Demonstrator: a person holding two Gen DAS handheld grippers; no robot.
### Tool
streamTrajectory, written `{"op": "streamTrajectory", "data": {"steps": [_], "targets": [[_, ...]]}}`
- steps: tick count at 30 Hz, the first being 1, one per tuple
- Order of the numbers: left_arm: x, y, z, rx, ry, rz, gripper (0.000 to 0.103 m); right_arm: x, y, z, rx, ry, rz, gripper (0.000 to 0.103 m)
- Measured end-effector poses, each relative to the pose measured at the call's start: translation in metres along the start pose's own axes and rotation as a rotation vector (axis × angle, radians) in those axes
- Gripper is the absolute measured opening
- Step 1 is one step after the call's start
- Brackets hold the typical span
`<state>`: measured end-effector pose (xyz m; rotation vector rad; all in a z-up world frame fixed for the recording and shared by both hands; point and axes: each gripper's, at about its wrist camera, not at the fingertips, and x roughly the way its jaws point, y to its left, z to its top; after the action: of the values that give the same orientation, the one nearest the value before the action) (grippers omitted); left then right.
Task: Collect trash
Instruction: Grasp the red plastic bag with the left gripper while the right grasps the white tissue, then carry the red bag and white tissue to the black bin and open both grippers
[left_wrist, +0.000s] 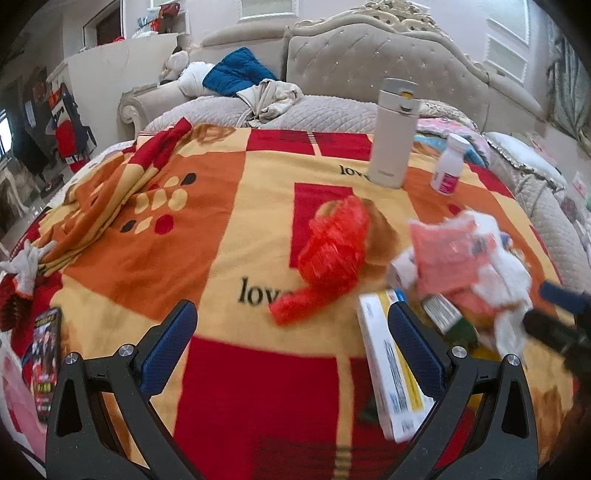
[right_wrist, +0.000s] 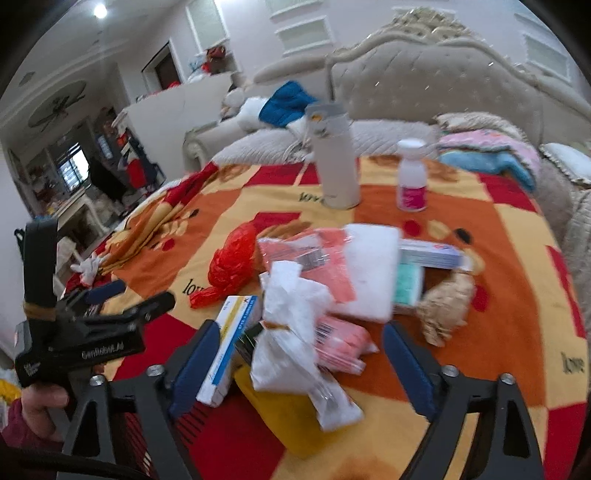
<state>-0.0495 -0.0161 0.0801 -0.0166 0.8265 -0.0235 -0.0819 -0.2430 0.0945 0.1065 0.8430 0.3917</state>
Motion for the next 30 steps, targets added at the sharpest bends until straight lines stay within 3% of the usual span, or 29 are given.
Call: {"op": "streamTrajectory", "data": {"steps": [3, 7, 9, 11, 13, 18, 24, 30], "targets": [[0.022, 0.001, 0.014, -0.005, 0.014, -0.019, 0.103, 0.014, -0.003, 0.003, 0.021, 0.033, 0.036, 0.048], [0.058, -0.002, 0.029, -0.010, 0.044, -0.056, 0.102, 0.012, -0.009, 0.002, 0.040, 0.034, 0.081, 0.031], [0.073, -0.003, 0.033, -0.024, 0.062, -0.096, 0.093, 0.007, -0.012, 0.003, 0.046, 0.029, 0.099, 0.030], [0.086, -0.007, 0.036, -0.039, 0.104, -0.153, 0.053, -0.002, -0.016, 0.004, 0.068, 0.012, 0.128, 0.030], [0.097, -0.009, 0.037, -0.047, 0.158, -0.203, 0.041, -0.013, -0.021, 0.005, 0.098, -0.010, 0.158, 0.029], [0.079, -0.006, 0.041, -0.053, 0.146, -0.235, 0.037, -0.043, -0.034, 0.005, 0.154, -0.062, 0.201, 0.029], [0.021, -0.013, 0.045, -0.007, 0.091, -0.257, 0.036, -0.071, -0.057, -0.007, 0.137, -0.092, 0.094, 0.029], [-0.033, -0.060, 0.038, 0.066, 0.056, -0.326, 0.036, -0.098, -0.103, -0.032, 0.189, -0.094, -0.009, 0.029]]}}
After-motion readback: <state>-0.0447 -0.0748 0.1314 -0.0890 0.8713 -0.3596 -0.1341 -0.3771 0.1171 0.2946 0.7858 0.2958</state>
